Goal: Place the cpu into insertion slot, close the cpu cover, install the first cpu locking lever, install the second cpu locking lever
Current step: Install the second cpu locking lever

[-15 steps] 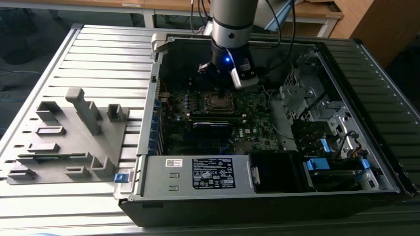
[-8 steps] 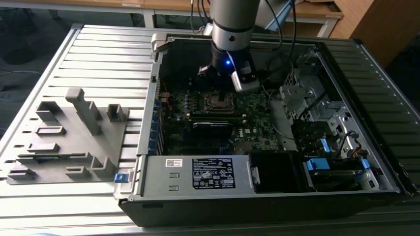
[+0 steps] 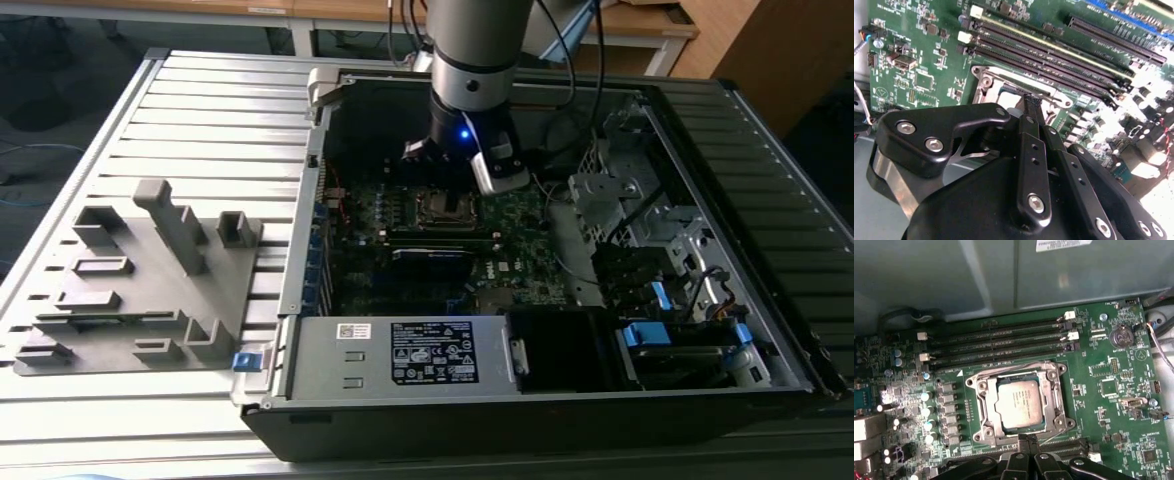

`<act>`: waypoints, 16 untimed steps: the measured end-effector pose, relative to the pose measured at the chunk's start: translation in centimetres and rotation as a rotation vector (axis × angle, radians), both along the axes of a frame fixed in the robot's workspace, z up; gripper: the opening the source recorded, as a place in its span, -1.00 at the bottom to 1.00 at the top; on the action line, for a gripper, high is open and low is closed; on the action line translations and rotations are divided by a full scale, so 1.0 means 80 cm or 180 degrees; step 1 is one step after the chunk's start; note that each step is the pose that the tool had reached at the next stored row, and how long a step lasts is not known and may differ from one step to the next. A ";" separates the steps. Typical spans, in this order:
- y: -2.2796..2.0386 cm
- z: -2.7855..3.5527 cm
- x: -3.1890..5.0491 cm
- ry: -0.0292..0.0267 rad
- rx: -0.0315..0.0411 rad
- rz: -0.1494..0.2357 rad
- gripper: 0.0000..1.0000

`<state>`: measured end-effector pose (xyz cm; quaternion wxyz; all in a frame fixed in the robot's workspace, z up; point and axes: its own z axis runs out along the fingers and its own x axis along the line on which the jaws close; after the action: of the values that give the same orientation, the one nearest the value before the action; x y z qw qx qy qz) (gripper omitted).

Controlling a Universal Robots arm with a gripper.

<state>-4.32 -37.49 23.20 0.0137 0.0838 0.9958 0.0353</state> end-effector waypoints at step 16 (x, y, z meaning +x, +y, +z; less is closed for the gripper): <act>-0.0104 -0.0003 -0.016 -0.0072 0.0000 0.0002 -0.79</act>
<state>-5.59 -38.32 23.18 0.0250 0.0831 0.9956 0.0362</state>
